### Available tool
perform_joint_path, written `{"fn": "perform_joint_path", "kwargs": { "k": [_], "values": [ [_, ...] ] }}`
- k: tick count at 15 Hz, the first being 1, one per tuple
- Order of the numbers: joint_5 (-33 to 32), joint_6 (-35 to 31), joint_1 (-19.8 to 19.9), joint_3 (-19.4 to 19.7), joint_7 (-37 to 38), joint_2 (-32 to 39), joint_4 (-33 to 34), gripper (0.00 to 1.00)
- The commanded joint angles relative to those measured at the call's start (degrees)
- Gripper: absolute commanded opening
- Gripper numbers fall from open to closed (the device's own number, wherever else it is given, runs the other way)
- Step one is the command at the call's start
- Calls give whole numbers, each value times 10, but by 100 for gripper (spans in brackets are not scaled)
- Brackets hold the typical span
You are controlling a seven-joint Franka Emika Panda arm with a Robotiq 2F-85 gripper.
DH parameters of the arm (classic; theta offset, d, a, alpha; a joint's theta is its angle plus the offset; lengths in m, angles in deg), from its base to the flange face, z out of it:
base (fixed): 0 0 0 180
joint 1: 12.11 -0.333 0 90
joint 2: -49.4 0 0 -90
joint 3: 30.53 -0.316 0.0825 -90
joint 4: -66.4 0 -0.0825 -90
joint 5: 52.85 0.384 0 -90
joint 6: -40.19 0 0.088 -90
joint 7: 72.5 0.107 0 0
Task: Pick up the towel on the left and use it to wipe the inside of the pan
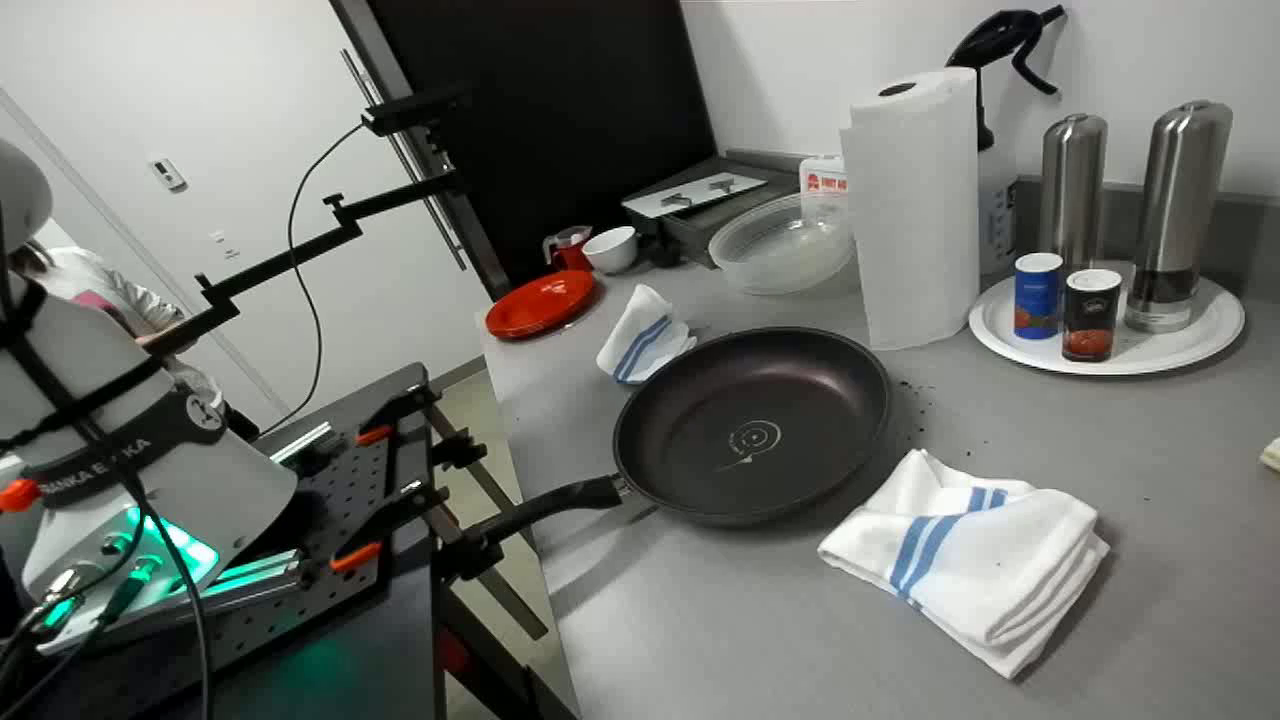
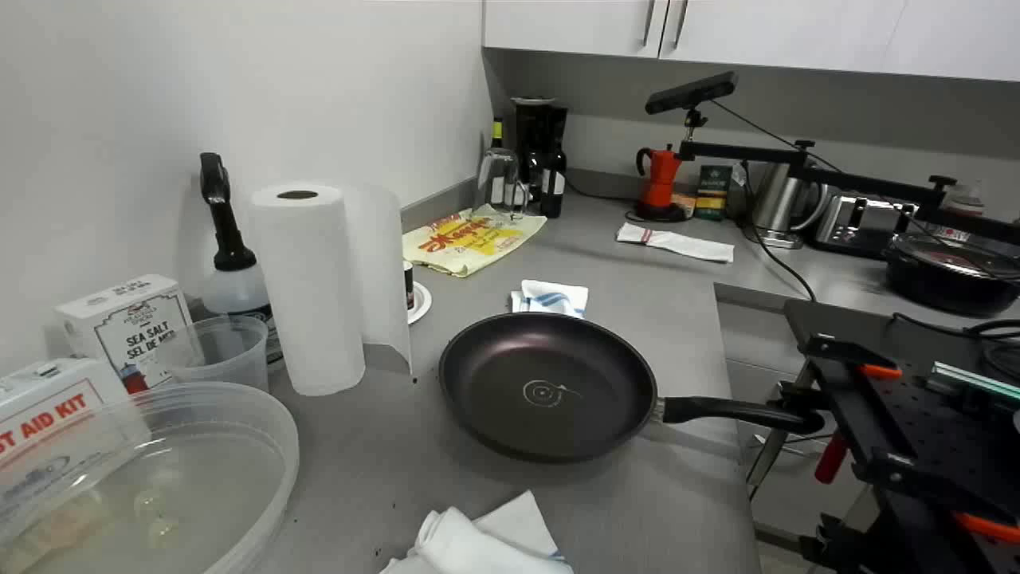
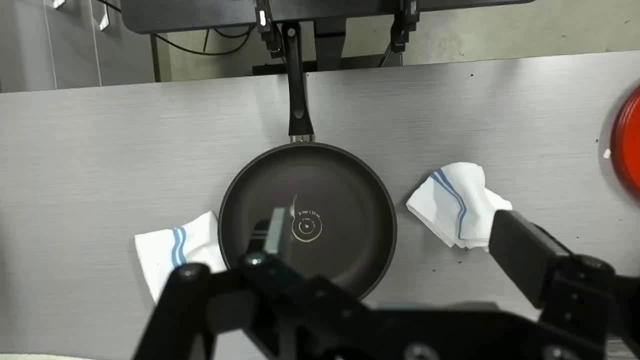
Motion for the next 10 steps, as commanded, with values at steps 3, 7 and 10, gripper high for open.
{"fn": "perform_joint_path", "kwargs": {
  "k": [3, 7, 10],
  "values": [
    [-4, -6, -3, 2, 3, 3, -2, 100],
    [10, -57, -5, 5, 2, 9, -30, 100],
    [29, -81, -10, 5, -2, 28, -53, 100]
  ]
}}
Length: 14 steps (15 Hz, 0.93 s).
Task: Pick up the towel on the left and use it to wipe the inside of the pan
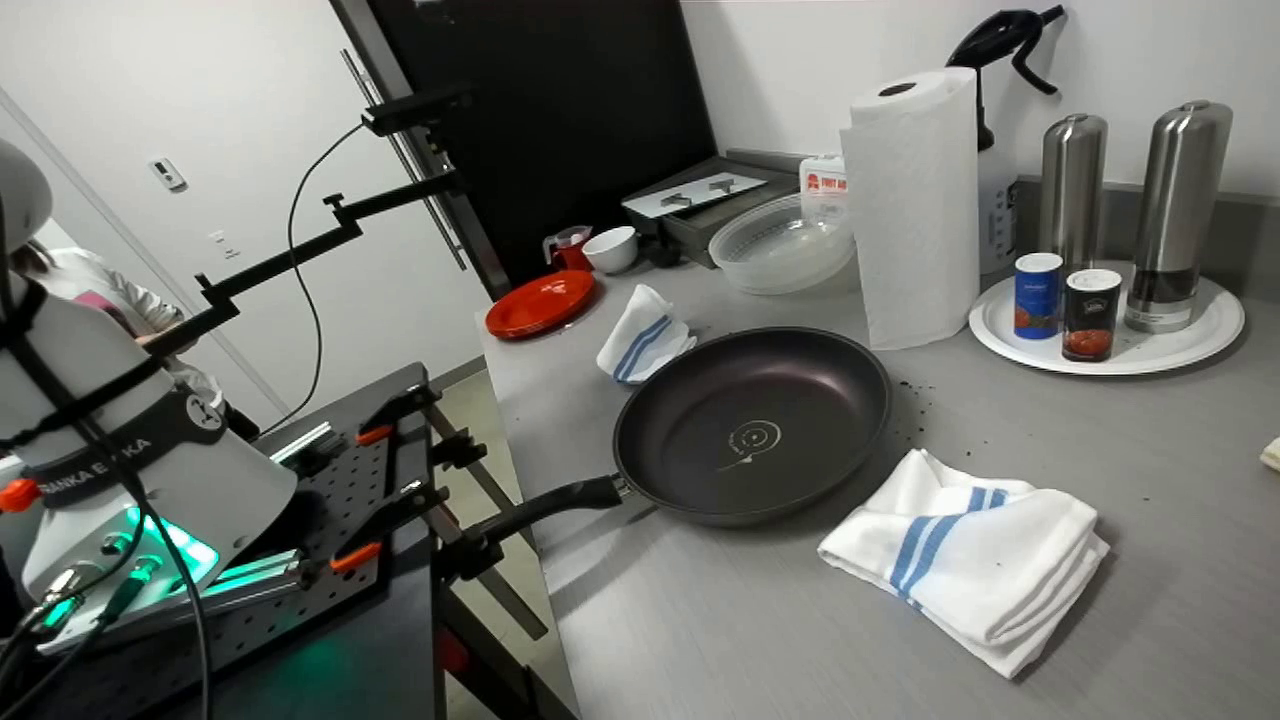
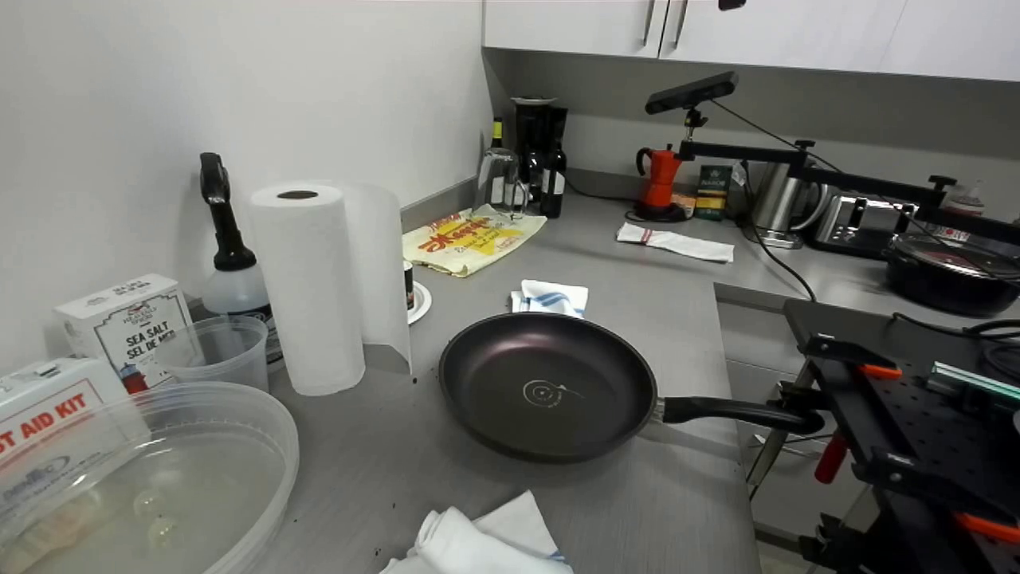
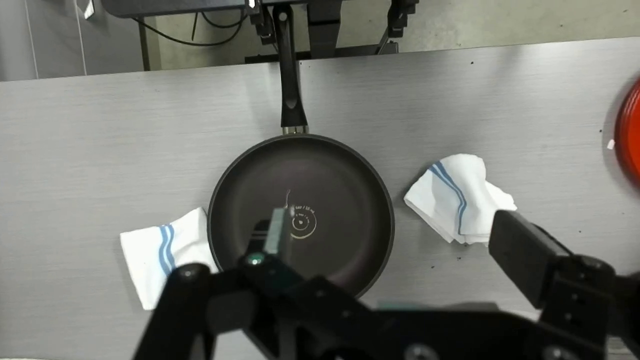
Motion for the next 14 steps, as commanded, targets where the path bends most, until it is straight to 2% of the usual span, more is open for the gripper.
{"fn": "perform_joint_path", "kwargs": {
  "k": [1, 7, 14],
  "values": [
    [30, -35, -11, 4, -7, 21, -28, 100],
    [92, -76, -32, -10, -7, 88, -58, 100],
    [133, -150, -81, -57, -31, 228, -79, 100]
  ]
}}
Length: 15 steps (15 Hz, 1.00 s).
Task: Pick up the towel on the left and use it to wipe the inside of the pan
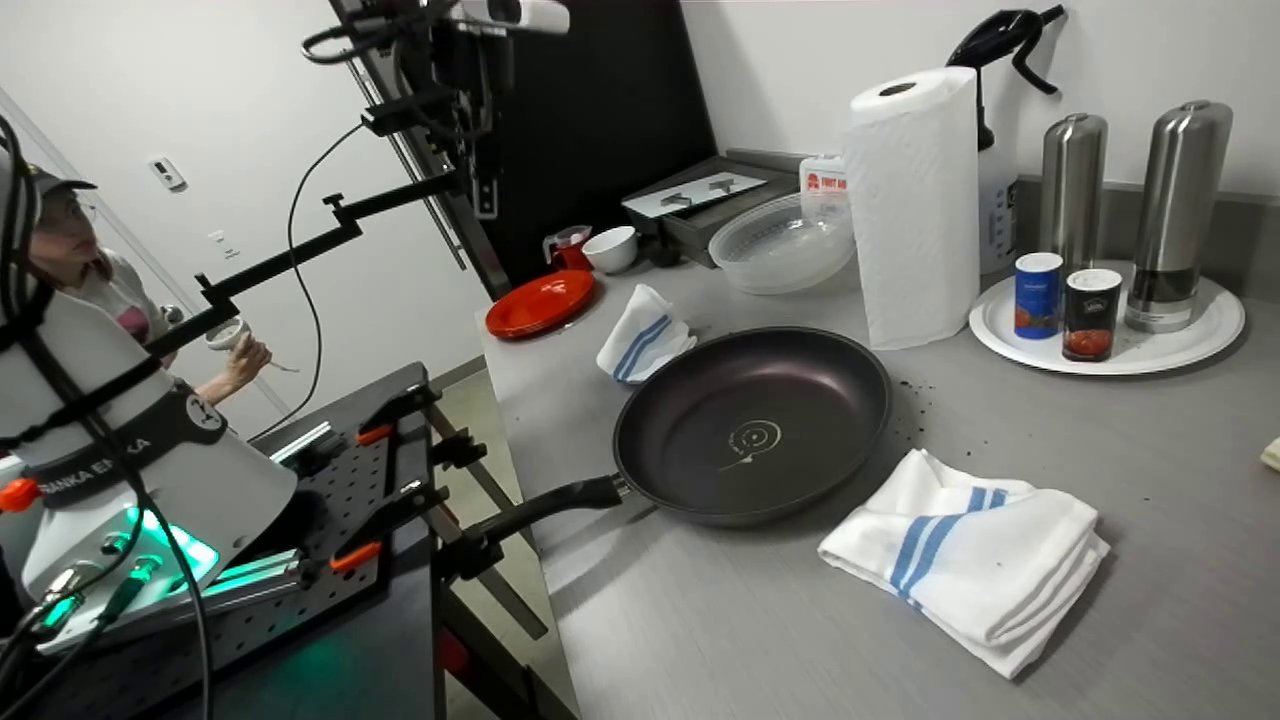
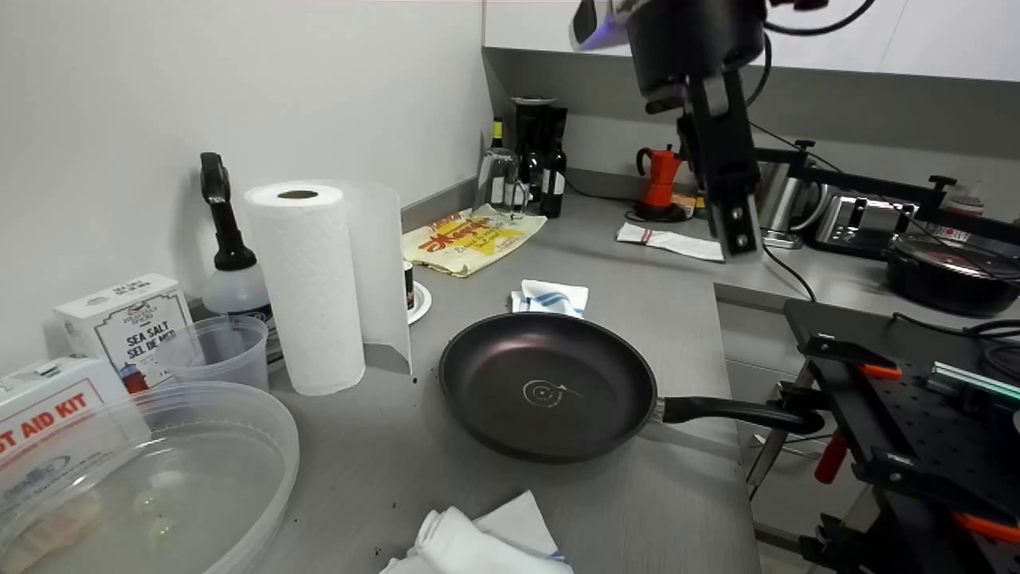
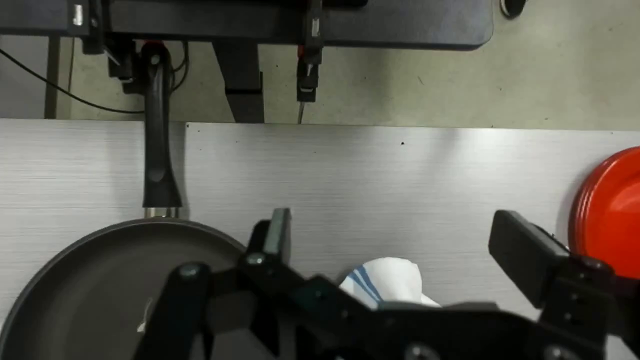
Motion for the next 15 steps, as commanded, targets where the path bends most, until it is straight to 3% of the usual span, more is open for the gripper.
{"fn": "perform_joint_path", "kwargs": {
  "k": [1, 7, 15],
  "values": [
    [28, -32, -23, -25, -21, 86, 8, 100],
    [58, -102, -40, -59, -22, 213, 67, 100],
    [59, -226, -33, -66, -19, 326, 171, 100]
  ]
}}
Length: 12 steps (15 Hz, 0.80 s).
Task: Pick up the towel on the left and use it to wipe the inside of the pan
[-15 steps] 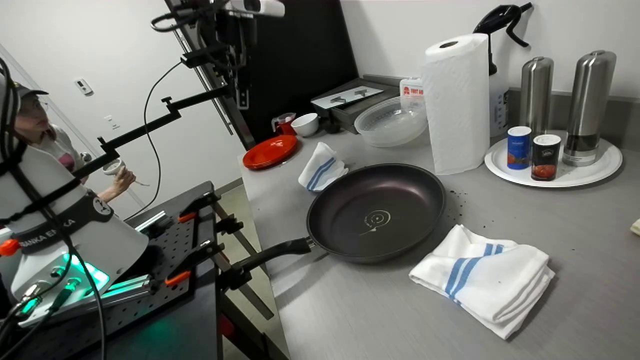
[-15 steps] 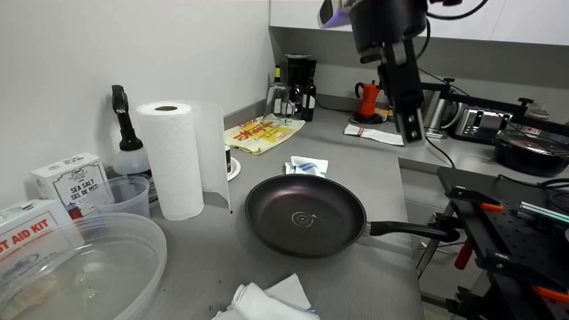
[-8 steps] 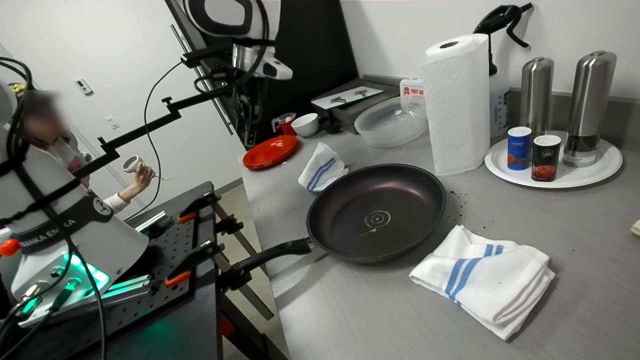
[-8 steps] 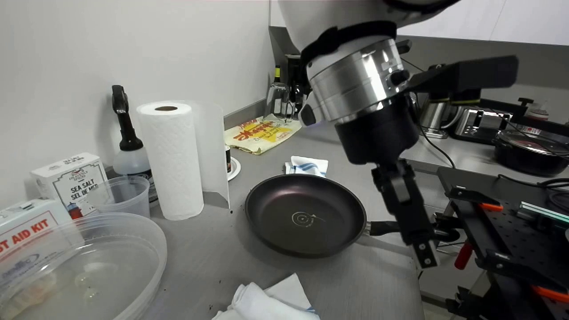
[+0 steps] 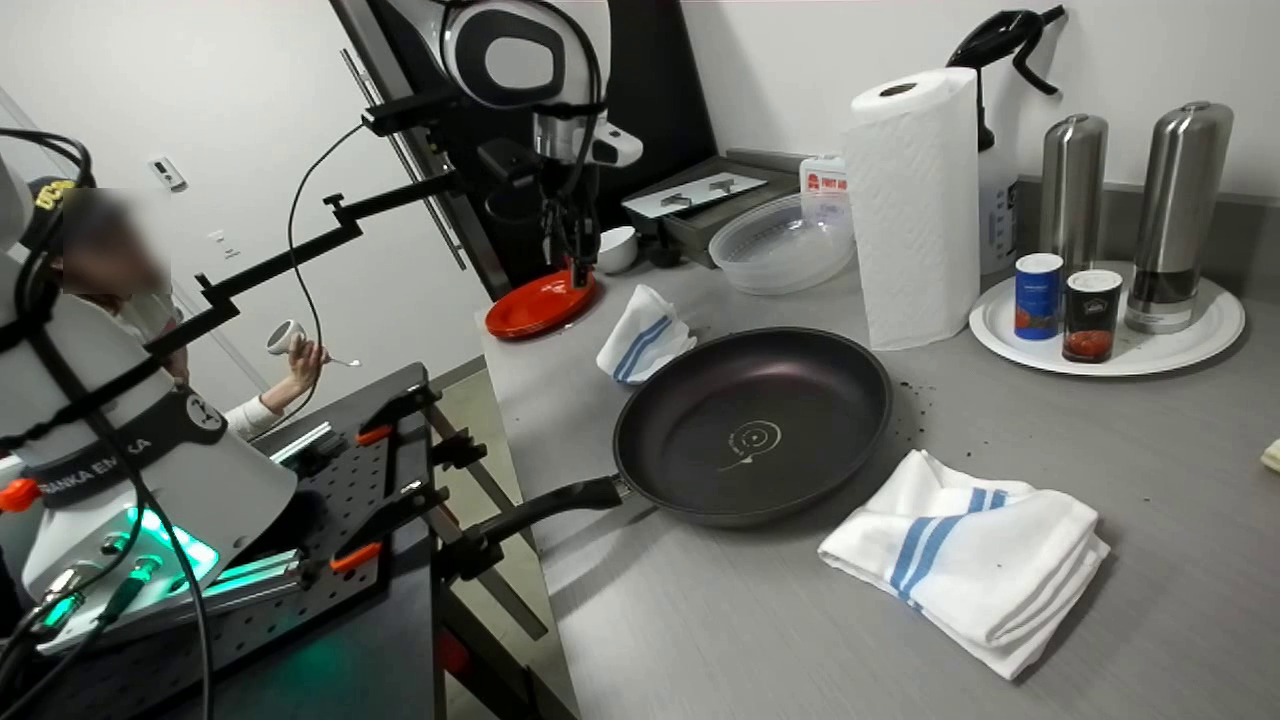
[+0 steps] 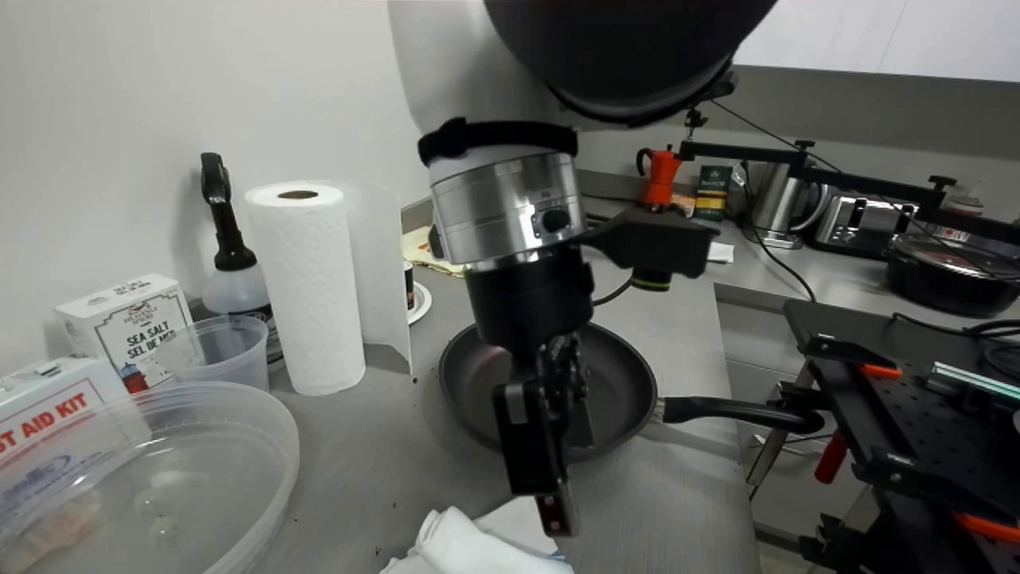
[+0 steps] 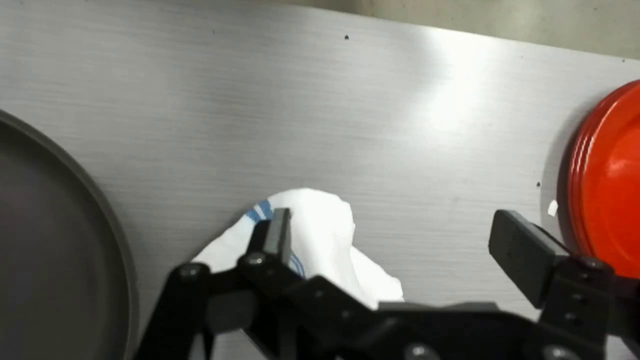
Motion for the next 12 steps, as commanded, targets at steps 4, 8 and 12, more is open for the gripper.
{"fn": "perform_joint_path", "kwargs": {
  "k": [4, 8, 12],
  "values": [
    [15, -81, 14, -9, -18, 82, 52, 100],
    [4, -153, 16, -11, -18, 112, 51, 100],
    [-15, -219, 11, -8, -16, 134, 45, 100]
  ]
}}
